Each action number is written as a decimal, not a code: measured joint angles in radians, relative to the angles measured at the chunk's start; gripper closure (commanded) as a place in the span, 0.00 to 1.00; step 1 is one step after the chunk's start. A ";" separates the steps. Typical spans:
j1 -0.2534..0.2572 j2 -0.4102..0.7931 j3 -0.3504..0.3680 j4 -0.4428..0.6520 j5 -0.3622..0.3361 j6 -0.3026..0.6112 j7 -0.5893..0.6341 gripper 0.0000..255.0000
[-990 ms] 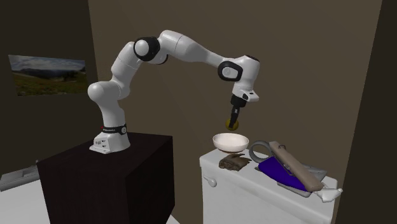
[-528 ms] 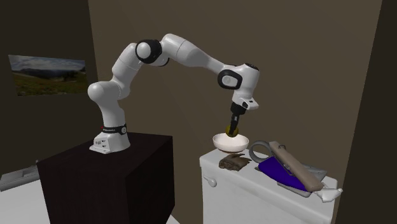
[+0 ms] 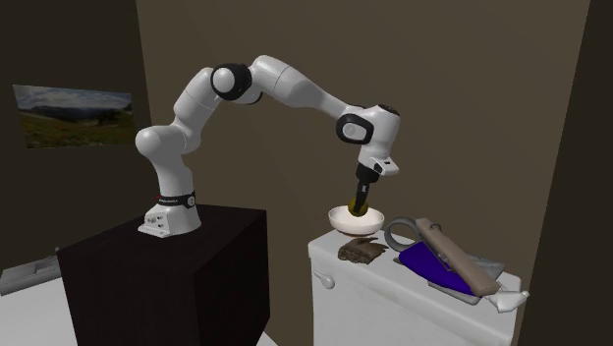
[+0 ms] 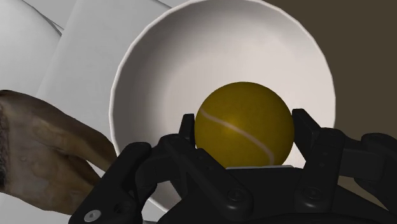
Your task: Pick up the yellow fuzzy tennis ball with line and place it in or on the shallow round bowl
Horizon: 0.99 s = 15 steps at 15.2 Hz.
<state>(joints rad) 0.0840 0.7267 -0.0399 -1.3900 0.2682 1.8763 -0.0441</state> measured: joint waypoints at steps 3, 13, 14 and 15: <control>0.000 0.000 0.000 0.000 0.000 0.000 0.000 0.00; -0.014 -0.010 -0.005 0.094 -0.008 -0.103 0.010 0.00; -0.015 -0.009 -0.005 0.102 -0.009 -0.111 0.011 0.00; -0.016 -0.009 -0.006 0.107 -0.009 -0.115 0.011 0.00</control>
<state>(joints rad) 0.0680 0.7176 -0.0454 -1.2835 0.2589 1.7610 -0.0328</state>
